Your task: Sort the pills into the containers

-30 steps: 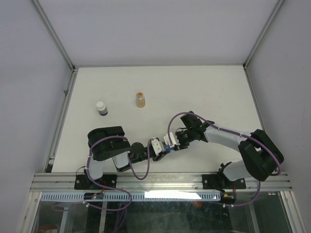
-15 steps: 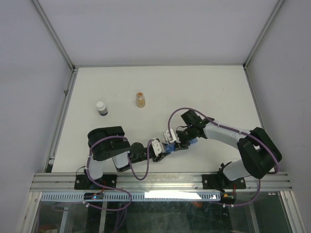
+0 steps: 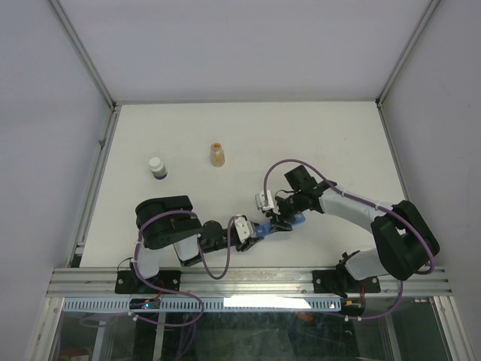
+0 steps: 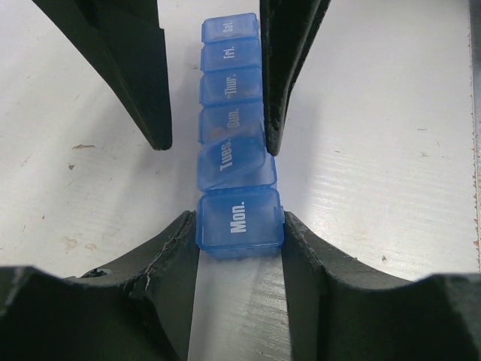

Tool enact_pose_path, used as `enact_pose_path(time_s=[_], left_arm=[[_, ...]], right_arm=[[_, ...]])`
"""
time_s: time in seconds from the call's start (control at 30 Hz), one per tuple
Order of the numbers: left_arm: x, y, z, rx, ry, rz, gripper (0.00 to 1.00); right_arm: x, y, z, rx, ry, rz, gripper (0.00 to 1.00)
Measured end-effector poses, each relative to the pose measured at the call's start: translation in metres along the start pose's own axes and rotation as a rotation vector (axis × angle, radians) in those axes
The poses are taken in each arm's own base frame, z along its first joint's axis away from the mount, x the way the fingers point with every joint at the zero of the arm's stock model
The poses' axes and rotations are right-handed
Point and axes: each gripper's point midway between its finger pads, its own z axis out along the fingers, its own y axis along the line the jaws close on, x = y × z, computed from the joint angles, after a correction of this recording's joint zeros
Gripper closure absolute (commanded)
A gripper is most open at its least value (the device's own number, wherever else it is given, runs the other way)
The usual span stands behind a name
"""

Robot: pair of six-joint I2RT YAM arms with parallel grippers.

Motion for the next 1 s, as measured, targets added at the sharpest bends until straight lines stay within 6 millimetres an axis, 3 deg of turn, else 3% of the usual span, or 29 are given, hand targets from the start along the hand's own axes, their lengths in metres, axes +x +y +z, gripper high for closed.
enact_pose_path(time_s=[0.2, 0.4, 0.57, 0.77, 1.0], left_arm=[[0.000, 0.000, 0.000, 0.000, -0.001, 0.000, 0.81], [-0.001, 0.000, 0.000, 0.002, -0.002, 0.000, 0.81], [-0.002, -0.001, 0.001, 0.007, -0.005, 0.000, 0.81], [-0.002, -0.001, 0.002, 0.008, -0.006, 0.001, 0.81], [-0.002, -0.001, 0.002, 0.009, -0.007, 0.001, 0.81]], right_arm=[[-0.011, -0.013, -0.012, 0.074, -0.037, 0.024, 0.44], [-0.014, -0.034, -0.019, 0.168, -0.049, 0.070, 0.57], [-0.015, -0.045, -0.020, 0.220, -0.049, 0.113, 0.60], [-0.010, -0.048, -0.009, 0.229, -0.014, 0.135, 0.62], [0.012, -0.044, 0.009, 0.214, 0.090, 0.153, 0.63]])
